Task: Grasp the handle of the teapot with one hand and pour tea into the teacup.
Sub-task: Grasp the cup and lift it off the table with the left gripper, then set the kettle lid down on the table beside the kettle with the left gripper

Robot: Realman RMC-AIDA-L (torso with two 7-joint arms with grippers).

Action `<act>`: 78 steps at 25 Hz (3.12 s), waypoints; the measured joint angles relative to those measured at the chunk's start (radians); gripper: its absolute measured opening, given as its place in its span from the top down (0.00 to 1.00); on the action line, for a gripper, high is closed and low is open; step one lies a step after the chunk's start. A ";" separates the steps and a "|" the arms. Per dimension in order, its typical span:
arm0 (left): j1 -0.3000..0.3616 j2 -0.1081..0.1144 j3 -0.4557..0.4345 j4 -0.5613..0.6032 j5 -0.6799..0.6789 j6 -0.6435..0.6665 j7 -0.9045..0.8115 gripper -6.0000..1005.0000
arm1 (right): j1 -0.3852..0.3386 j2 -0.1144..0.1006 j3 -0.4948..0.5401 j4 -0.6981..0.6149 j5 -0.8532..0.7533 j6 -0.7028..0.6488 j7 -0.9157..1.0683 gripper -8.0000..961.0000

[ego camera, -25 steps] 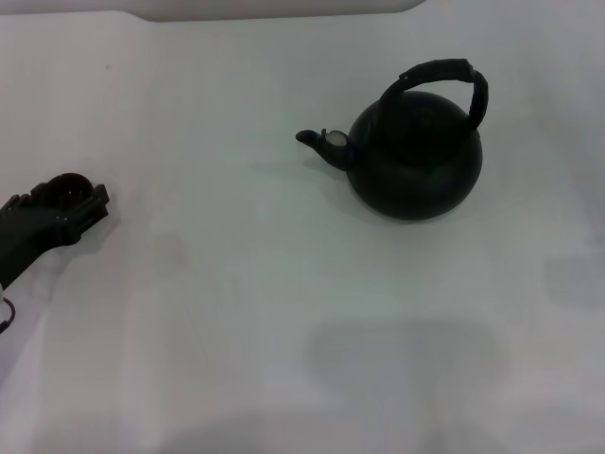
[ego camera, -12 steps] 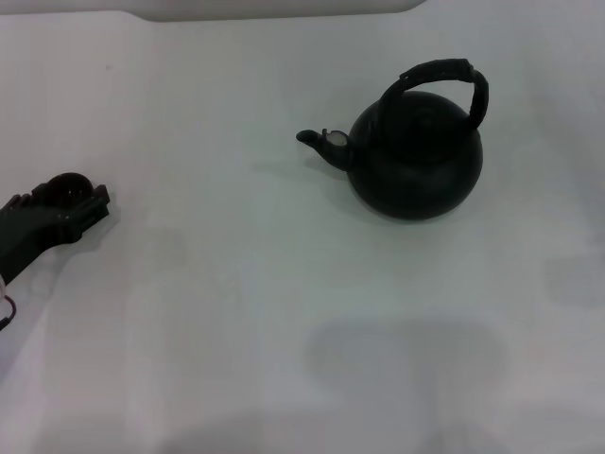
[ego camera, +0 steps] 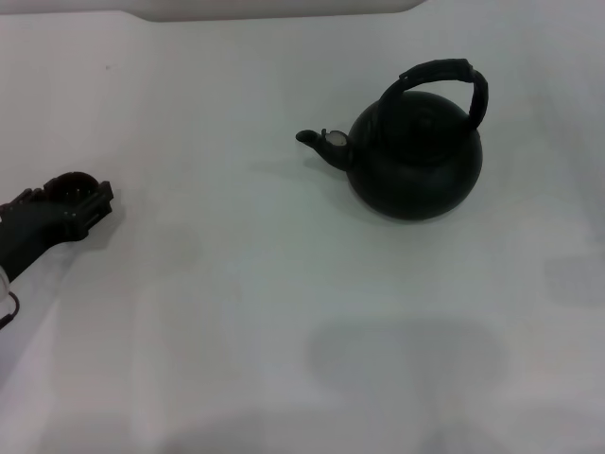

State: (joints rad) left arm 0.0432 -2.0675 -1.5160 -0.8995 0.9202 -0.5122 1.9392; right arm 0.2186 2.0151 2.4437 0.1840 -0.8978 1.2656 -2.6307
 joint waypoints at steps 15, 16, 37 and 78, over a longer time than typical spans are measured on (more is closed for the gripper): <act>0.041 -0.001 0.001 -0.068 0.017 -0.009 0.003 0.30 | -0.004 -0.001 0.000 0.002 -0.001 0.000 0.000 0.24; 0.037 0.000 0.000 -0.068 0.026 -0.020 0.003 0.30 | -0.004 -0.001 0.000 0.002 -0.001 0.000 0.000 0.25; -0.376 0.100 -0.142 0.212 0.342 -0.481 -0.096 0.30 | -0.004 0.001 -0.009 -0.001 -0.001 0.017 -0.003 0.25; -0.548 0.031 -0.200 0.310 0.682 -0.466 -0.289 0.30 | -0.019 -0.001 -0.012 -0.002 -0.001 0.034 -0.006 0.25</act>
State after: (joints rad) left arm -0.5049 -2.0366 -1.7163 -0.5897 1.6026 -0.9786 1.6500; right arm 0.1996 2.0141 2.4313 0.1823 -0.8989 1.2993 -2.6369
